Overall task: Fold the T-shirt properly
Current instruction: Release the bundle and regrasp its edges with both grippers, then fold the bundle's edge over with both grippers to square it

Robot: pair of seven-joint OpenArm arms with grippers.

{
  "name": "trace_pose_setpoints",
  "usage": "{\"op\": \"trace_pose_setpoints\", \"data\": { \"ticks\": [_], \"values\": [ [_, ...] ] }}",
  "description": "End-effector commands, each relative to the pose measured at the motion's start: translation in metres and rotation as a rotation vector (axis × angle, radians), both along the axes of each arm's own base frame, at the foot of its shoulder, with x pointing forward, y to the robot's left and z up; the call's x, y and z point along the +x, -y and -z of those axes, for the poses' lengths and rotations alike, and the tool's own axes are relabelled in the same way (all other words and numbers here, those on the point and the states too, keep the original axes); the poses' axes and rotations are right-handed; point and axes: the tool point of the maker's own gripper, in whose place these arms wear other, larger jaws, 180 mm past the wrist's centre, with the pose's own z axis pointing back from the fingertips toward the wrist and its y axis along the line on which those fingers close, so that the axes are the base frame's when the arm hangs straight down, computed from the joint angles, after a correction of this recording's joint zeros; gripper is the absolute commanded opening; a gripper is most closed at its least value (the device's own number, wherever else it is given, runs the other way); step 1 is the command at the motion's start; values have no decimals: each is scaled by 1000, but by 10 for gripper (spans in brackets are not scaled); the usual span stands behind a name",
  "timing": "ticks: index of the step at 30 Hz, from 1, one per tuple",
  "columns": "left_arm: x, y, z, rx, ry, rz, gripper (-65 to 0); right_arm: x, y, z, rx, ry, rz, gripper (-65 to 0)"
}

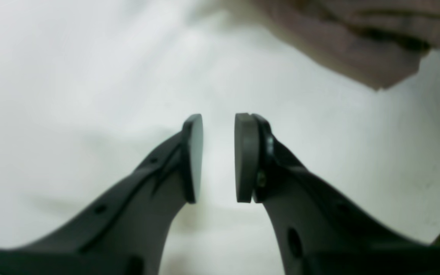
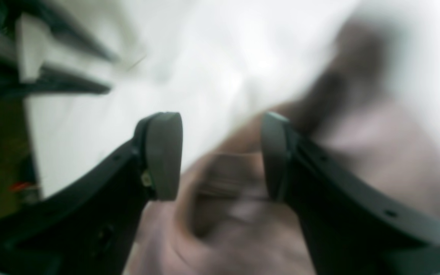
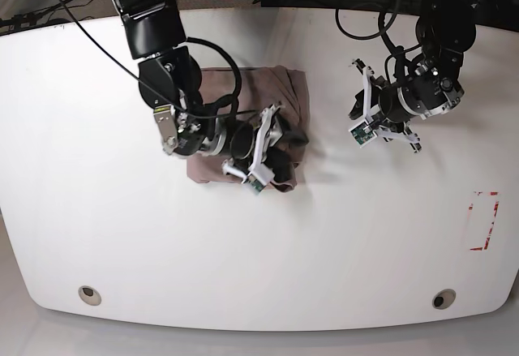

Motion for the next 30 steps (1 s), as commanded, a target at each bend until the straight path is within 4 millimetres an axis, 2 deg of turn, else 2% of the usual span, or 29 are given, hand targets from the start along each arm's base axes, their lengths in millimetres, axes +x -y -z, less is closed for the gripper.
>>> {"op": "trace_pose_setpoints", "data": {
  "ticks": [1, 6, 9, 11, 13, 16, 19, 22, 27, 30],
  "values": [
    [7, 17, -15, -23, 49, 55, -528, 23, 23, -37, 4, 104, 50, -344],
    [8, 50, -21, -42, 67, 152, -528, 42, 74, -59, -54, 177, 151, -344],
    [11, 87, -31, -97, 91, 212, -528, 56, 107, -67, -106, 207, 201, -344],
    [12, 104, -35, -101, 110, 243, -526, 58, 123, -55, -142, 178, 216, -344],
    [12, 130, -42, -112, 137, 288, -526, 63, 137, -48, -167, 154, 233, -344],
    [7, 159, -34, -94, 125, 346, -526, 68, 156, -31, -170, 111, 269, -344],
    [2, 170, -15, -81, 71, 356, -526, 68, 164, -10, -152, 65, 291, -344],
    [-1, 173, -5, -82, 35, 351, -526, 67, 159, 9, -140, 31, 279, -344],
    [-11, 169, 6, -80, 2, 344, -526, 61, 153, 44, -100, -28, 292, -344],
    [-7, 159, 10, -69, -6, 314, -526, 61, 160, 56, -67, -46, 337, -344]
  ]
}}
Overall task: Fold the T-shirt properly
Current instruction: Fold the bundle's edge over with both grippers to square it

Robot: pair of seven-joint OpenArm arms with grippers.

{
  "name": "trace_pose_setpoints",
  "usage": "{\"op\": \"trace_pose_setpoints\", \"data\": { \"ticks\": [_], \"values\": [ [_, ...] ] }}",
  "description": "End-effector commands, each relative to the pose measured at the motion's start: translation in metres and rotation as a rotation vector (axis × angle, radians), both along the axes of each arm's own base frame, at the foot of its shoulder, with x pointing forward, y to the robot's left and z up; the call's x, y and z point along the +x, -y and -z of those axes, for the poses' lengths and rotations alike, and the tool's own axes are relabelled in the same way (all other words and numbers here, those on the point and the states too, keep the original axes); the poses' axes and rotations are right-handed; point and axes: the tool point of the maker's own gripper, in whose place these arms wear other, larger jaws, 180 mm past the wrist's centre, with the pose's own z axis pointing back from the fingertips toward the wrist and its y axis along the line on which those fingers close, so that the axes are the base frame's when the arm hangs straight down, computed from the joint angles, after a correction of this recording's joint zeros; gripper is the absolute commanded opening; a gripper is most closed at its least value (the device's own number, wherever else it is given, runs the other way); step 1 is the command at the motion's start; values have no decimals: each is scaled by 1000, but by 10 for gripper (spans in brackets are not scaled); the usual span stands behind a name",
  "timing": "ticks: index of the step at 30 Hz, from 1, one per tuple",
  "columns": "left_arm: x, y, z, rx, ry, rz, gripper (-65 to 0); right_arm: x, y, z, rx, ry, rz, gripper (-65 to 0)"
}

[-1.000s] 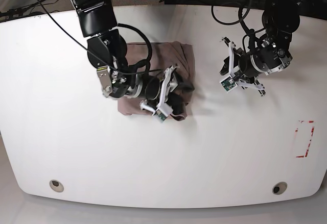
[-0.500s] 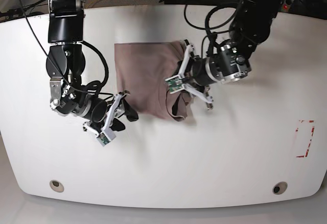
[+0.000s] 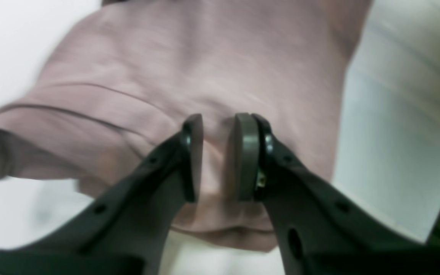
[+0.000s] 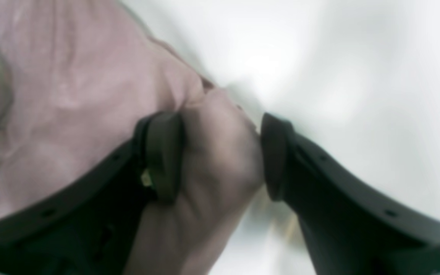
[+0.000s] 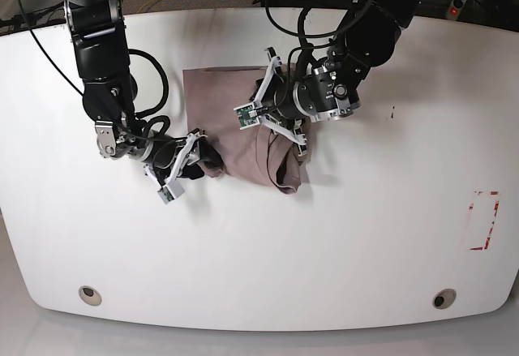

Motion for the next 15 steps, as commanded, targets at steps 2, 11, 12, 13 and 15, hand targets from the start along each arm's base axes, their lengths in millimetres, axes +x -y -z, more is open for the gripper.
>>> {"op": "trace_pose_setpoints", "data": {
  "ticks": [2, 11, 12, 13, 15],
  "values": [
    [13, -24, 2, 13, 7, -52, -526, 12, 19, -4, 8, 24, 46, -344],
    [27, -85, 56, 97, -96, -121, -526, -1, 35, -11, -40, 56, 23, -344],
    [29, -89, 61, 95, -105, -127, -526, -1, 33, -15, -39, 67, 16, -344],
    [32, -92, 63, 93, -108, -133, -526, -5, 32, -13, -48, 60, 6, -344],
    [40, -102, 64, 107, -106, -147, -526, -13, 29, -12, -63, 46, -15, -344]
  ]
}}
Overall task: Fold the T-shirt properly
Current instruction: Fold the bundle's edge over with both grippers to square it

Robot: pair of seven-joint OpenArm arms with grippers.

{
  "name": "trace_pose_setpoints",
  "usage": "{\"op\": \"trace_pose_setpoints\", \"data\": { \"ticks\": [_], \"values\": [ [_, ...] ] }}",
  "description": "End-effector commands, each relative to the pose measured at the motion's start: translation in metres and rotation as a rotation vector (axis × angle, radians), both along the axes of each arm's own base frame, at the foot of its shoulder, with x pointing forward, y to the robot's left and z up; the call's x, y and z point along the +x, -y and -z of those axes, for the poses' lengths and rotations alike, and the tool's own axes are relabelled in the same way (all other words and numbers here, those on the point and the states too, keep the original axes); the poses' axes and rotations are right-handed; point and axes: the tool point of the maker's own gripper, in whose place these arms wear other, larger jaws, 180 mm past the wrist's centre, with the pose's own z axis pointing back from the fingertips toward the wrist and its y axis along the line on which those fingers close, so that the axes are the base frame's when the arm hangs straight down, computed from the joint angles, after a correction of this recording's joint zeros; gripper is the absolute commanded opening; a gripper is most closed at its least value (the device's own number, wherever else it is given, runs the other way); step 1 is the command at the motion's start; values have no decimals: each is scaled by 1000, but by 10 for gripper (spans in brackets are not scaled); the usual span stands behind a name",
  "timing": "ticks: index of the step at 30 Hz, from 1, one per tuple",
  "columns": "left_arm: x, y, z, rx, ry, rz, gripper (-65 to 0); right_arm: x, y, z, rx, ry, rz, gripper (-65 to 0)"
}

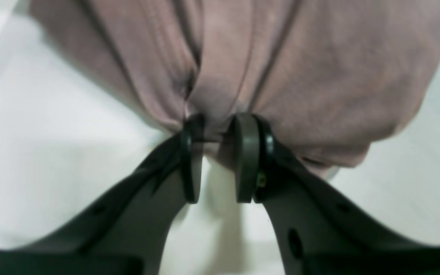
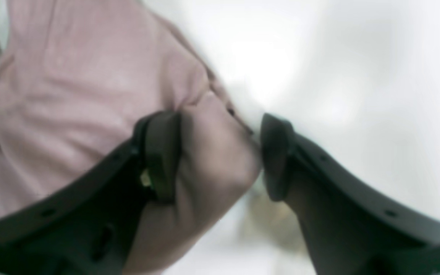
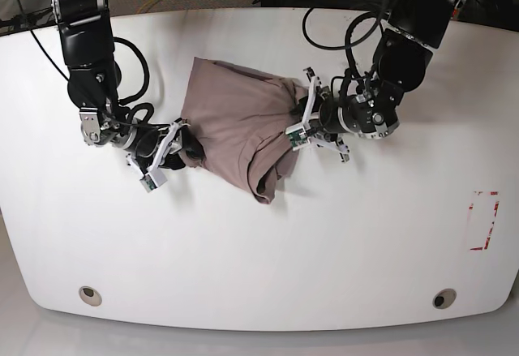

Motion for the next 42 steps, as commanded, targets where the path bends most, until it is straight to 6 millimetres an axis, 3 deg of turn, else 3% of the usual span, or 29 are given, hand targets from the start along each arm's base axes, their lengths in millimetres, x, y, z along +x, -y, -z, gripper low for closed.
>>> {"op": "trace_pose_setpoints", "data": {
  "ticks": [1, 11, 13, 16, 19, 23, 27, 32, 37, 42],
  "values": [
    [8, -30, 12, 124, -10, -23, -526, 4, -3, -17, -20, 41, -36, -346],
    [42, -59, -7, 180, 58, -48, -528, -39, -51, -55, -90, 106, -238, -346],
    [50, -57, -19, 176, 94, -43, -528, -43, -51, -65, -102, 128, -244, -346],
    [60, -75, -44, 198, 172, -59, -528, -41, -50, -84, -105, 169, -214, -346],
    [69, -79, -72, 201, 248, -79, -528, -35, -38, -100, -126, 191, -162, -346],
    [61, -78, -97, 212, 310, -90, -528, -35, -32, -108, -164, 183, -144, -346],
    [43, -53, -106, 157, 341, -55, -528, -43, -53, -108, -133, 178, -184, -346],
    [11, -26, -91, 87, 283, -37, -528, -58, -78, -97, -26, 115, -207, -346],
    [-13, -11, -73, 41, 209, -46, -528, -64, -85, -62, 38, -11, -181, -346],
    [-24, -11, -54, 41, 144, -60, -528, -64, -79, -29, 83, -114, -133, -346]
  ]
}}
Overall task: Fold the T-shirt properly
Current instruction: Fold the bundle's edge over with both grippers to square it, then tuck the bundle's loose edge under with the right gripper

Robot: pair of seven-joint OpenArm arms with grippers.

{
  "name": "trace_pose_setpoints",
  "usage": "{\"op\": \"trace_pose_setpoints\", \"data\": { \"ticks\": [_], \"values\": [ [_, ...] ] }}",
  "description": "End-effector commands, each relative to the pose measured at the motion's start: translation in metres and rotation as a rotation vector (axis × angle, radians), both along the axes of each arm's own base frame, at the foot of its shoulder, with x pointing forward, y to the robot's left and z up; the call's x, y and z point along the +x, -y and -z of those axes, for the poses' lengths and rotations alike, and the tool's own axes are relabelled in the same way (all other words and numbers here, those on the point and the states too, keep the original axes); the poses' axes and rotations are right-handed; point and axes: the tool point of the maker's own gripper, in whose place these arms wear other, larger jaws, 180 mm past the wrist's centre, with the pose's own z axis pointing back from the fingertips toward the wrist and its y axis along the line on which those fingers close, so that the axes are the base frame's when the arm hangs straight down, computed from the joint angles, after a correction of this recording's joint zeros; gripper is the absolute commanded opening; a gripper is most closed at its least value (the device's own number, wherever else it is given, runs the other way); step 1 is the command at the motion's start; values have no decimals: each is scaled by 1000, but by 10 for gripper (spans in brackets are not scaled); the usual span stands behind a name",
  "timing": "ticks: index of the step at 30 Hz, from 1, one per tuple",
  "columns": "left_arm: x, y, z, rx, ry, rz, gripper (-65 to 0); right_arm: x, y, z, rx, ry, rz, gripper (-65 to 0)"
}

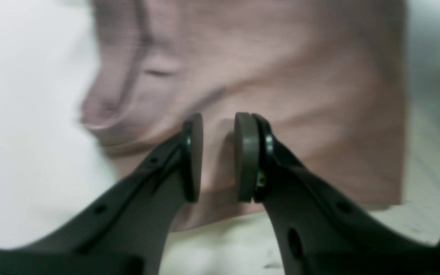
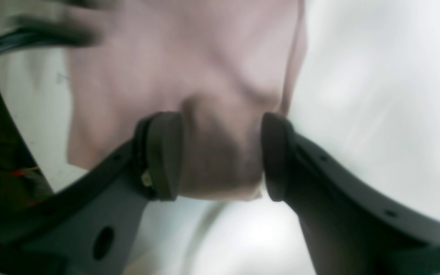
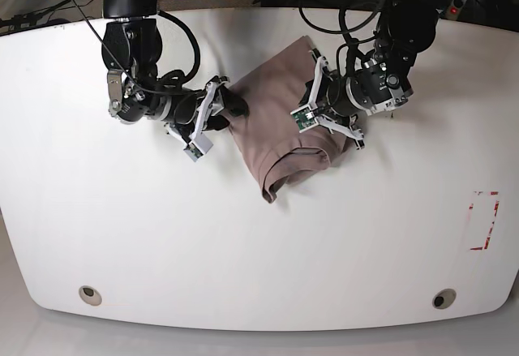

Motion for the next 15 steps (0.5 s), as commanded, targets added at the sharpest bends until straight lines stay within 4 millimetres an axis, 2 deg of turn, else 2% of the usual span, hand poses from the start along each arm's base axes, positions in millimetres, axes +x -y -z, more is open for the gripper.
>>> {"op": "trace_pose_setpoints", "data": {
  "ticks": [1, 4, 8, 10, 15],
  "values": [
    [5, -3, 1, -8, 2, -12, -528, 14, 4, -2, 51, 19, 42, -346],
    [2, -12, 23, 18, -64, -31, -528, 18, 27, 9, 13, 25, 80, -346],
    [3, -37, 53, 97, -141, -42, -528, 22, 49, 6, -31, 51, 92, -346],
    [3, -40, 57, 94, -150, -30, -528, 24, 56, -3, -42, 78, 87, -346],
    [14, -51, 36, 97, -64, -8, -528, 22, 60, -26, -17, 137, 68, -346]
  ]
}}
